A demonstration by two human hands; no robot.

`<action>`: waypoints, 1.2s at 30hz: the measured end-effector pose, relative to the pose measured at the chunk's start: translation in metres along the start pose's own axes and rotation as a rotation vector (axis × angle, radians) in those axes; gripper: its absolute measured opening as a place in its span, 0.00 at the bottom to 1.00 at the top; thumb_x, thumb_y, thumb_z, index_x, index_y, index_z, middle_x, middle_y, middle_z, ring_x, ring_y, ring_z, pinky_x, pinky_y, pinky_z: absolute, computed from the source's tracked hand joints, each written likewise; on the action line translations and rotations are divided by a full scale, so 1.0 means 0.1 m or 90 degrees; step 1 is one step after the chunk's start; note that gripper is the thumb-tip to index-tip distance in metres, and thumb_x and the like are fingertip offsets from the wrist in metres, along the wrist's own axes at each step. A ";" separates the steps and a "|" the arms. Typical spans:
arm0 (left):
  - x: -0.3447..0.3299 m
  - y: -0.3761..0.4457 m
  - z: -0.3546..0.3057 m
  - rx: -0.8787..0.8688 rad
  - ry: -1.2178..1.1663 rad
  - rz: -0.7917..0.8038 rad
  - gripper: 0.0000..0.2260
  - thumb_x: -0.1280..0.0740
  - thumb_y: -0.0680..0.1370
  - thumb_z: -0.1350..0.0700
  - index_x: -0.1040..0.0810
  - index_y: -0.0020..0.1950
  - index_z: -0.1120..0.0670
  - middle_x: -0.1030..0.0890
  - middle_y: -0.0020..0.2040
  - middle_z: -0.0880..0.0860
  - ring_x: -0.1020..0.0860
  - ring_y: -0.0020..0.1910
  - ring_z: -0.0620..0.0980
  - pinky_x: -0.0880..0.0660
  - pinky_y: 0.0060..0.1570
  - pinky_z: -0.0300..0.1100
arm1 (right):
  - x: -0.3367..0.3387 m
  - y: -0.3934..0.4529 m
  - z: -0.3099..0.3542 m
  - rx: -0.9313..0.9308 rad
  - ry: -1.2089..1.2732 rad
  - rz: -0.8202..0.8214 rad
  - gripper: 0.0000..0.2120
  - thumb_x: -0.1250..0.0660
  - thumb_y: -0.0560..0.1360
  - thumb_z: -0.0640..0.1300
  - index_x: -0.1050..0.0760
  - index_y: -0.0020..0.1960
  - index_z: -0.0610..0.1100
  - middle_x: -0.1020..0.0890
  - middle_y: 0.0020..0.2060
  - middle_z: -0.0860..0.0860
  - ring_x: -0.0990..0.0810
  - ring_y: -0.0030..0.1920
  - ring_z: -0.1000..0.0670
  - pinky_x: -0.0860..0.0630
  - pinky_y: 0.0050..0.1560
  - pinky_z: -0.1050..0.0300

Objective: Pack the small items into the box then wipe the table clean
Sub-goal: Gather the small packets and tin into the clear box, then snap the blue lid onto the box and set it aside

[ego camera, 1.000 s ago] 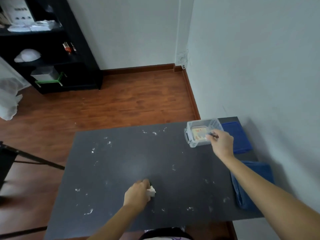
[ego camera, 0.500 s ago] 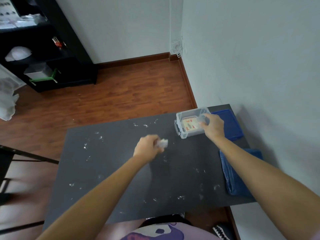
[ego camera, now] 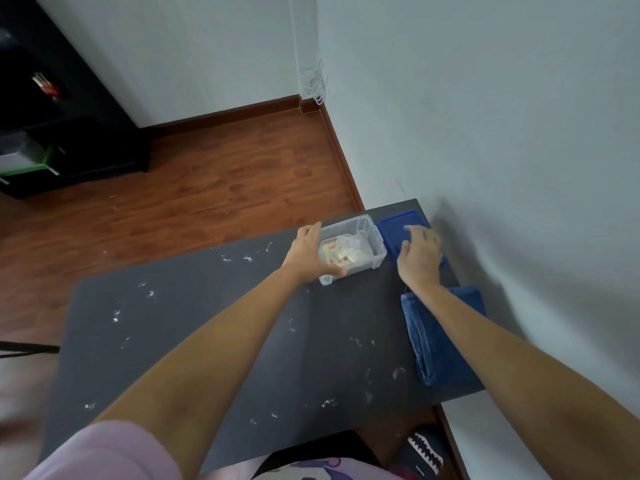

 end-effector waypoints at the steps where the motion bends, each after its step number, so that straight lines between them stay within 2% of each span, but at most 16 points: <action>1: 0.00 0.01 0.01 -0.001 -0.008 0.004 0.54 0.20 0.62 0.46 0.49 0.78 0.54 0.44 0.77 0.54 0.41 0.75 0.55 0.38 0.72 0.51 | 0.00 0.04 -0.14 -0.033 -0.051 0.033 0.22 0.37 0.79 0.43 0.34 0.71 0.41 0.34 0.73 0.38 0.43 0.76 0.37 0.42 0.73 0.39; 3: 0.01 0.04 0.00 -0.011 -0.012 0.008 0.53 0.20 0.62 0.47 0.48 0.78 0.54 0.43 0.76 0.53 0.39 0.74 0.54 0.38 0.70 0.48 | -0.04 0.11 -0.37 -0.089 -0.140 0.128 0.37 0.32 0.76 0.54 0.44 0.76 0.41 0.45 0.77 0.37 0.52 0.78 0.36 0.49 0.75 0.37; 4: 0.01 0.05 -0.01 -0.019 -0.009 0.015 0.53 0.20 0.62 0.47 0.48 0.78 0.54 0.43 0.77 0.53 0.39 0.74 0.54 0.38 0.69 0.46 | -0.04 0.14 -0.45 -0.101 -0.164 0.160 0.43 0.31 0.73 0.59 0.48 0.77 0.41 0.47 0.77 0.37 0.53 0.78 0.36 0.49 0.75 0.37; 6: 0.01 0.07 -0.02 -0.029 -0.009 0.034 0.53 0.20 0.63 0.47 0.49 0.79 0.53 0.46 0.77 0.52 0.41 0.75 0.53 0.40 0.71 0.46 | -0.03 0.21 -0.51 -0.084 -0.170 0.173 0.51 0.28 0.67 0.65 0.48 0.77 0.40 0.42 0.76 0.38 0.46 0.77 0.36 0.43 0.74 0.37; 8: 0.01 0.08 0.00 -0.023 -0.023 0.048 0.53 0.20 0.63 0.47 0.50 0.79 0.51 0.48 0.76 0.53 0.42 0.75 0.54 0.41 0.72 0.47 | -0.02 0.26 -0.48 -0.034 -0.182 0.170 0.53 0.27 0.63 0.68 0.44 0.75 0.39 0.36 0.72 0.40 0.39 0.73 0.37 0.37 0.71 0.38; 12: 0.00 0.10 0.00 -0.016 -0.020 0.061 0.53 0.20 0.64 0.47 0.50 0.79 0.49 0.43 0.71 0.54 0.38 0.71 0.54 0.38 0.70 0.48 | -0.07 0.26 -0.44 0.007 -0.262 0.200 0.60 0.28 0.58 0.73 0.46 0.75 0.38 0.34 0.70 0.41 0.35 0.69 0.38 0.35 0.68 0.42; 15: 0.02 0.09 -0.02 -0.021 -0.027 0.047 0.53 0.20 0.63 0.48 0.49 0.79 0.51 0.40 0.73 0.54 0.38 0.72 0.55 0.38 0.70 0.49 | -0.08 0.27 -0.45 -0.001 -0.268 0.209 0.60 0.25 0.60 0.67 0.50 0.77 0.38 0.35 0.71 0.39 0.35 0.69 0.38 0.34 0.68 0.42; 18: 0.03 0.06 0.00 -0.016 -0.075 0.013 0.50 0.19 0.62 0.51 0.46 0.76 0.51 0.32 0.72 0.53 0.34 0.70 0.56 0.35 0.67 0.49 | 0.01 0.30 -0.45 -0.032 -0.232 0.217 0.57 0.23 0.61 0.60 0.51 0.77 0.39 0.34 0.69 0.39 0.34 0.68 0.36 0.31 0.65 0.40; 21: 0.02 0.04 0.02 -0.007 -0.099 0.008 0.50 0.19 0.62 0.52 0.47 0.76 0.51 0.30 0.70 0.54 0.32 0.69 0.56 0.34 0.65 0.46 | 0.25 0.41 -0.38 -0.050 -0.083 0.190 0.47 0.22 0.58 0.54 0.39 0.71 0.41 0.28 0.64 0.41 0.28 0.62 0.38 0.24 0.59 0.42; 23: 0.01 0.03 0.03 -0.006 -0.104 0.005 0.50 0.20 0.63 0.52 0.48 0.76 0.52 0.31 0.72 0.53 0.34 0.71 0.55 0.35 0.65 0.45 | 0.40 0.48 -0.19 0.016 -0.003 0.197 0.40 0.22 0.56 0.52 0.32 0.65 0.44 0.25 0.60 0.44 0.25 0.56 0.42 0.22 0.49 0.48; 25: 0.03 0.00 0.03 -0.013 -0.116 -0.011 0.46 0.20 0.64 0.53 0.43 0.75 0.53 0.28 0.69 0.51 0.30 0.68 0.53 0.34 0.61 0.41 | 0.44 0.49 0.08 0.114 -0.021 0.253 0.40 0.23 0.54 0.52 0.32 0.63 0.46 0.26 0.58 0.46 0.25 0.55 0.44 0.25 0.44 0.54; 27: 0.06 -0.02 0.06 -0.011 -0.165 -0.006 0.42 0.19 0.63 0.54 0.37 0.72 0.52 0.24 0.64 0.48 0.27 0.65 0.50 0.32 0.60 0.39 | 0.35 0.41 0.33 0.200 -0.098 0.329 0.41 0.24 0.53 0.52 0.34 0.64 0.46 0.29 0.59 0.47 0.29 0.58 0.45 0.26 0.49 0.52; 29: 0.09 -0.06 0.11 0.000 -0.259 0.019 0.39 0.19 0.63 0.55 0.33 0.71 0.53 0.23 0.63 0.46 0.26 0.66 0.48 0.31 0.62 0.39 | 0.21 0.31 0.54 0.278 -0.176 0.384 0.47 0.23 0.55 0.53 0.38 0.69 0.45 0.32 0.64 0.47 0.33 0.64 0.45 0.28 0.58 0.50; 32: 0.14 -0.12 0.14 0.017 -0.324 0.021 0.36 0.21 0.67 0.52 0.31 0.71 0.56 0.24 0.64 0.45 0.26 0.64 0.44 0.31 0.66 0.42 | 0.00 0.21 0.77 0.347 -0.261 0.436 0.57 0.22 0.59 0.54 0.50 0.78 0.42 0.40 0.74 0.47 0.40 0.73 0.44 0.37 0.71 0.49; 34: 0.16 -0.14 0.14 0.013 -0.341 0.001 0.27 0.25 0.72 0.54 0.28 0.68 0.56 0.22 0.59 0.45 0.24 0.61 0.45 0.29 0.66 0.45 | -0.11 0.16 0.87 0.373 -0.293 0.454 0.58 0.23 0.59 0.53 0.53 0.79 0.41 0.42 0.76 0.47 0.42 0.74 0.44 0.39 0.74 0.49; 36: 0.17 -0.13 0.14 0.011 -0.341 -0.016 0.19 0.29 0.75 0.59 0.25 0.66 0.57 0.19 0.60 0.50 0.22 0.62 0.50 0.28 0.66 0.48 | -0.20 0.13 0.90 0.380 -0.308 0.467 0.59 0.22 0.59 0.52 0.54 0.79 0.41 0.43 0.76 0.47 0.42 0.74 0.44 0.39 0.74 0.49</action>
Point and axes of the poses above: each hand's wrist, its own y-axis towards the middle knuckle, its own x-axis out of the back of the hand, z = x × y, the point moved 6 cm from there along y, towards the middle knuckle
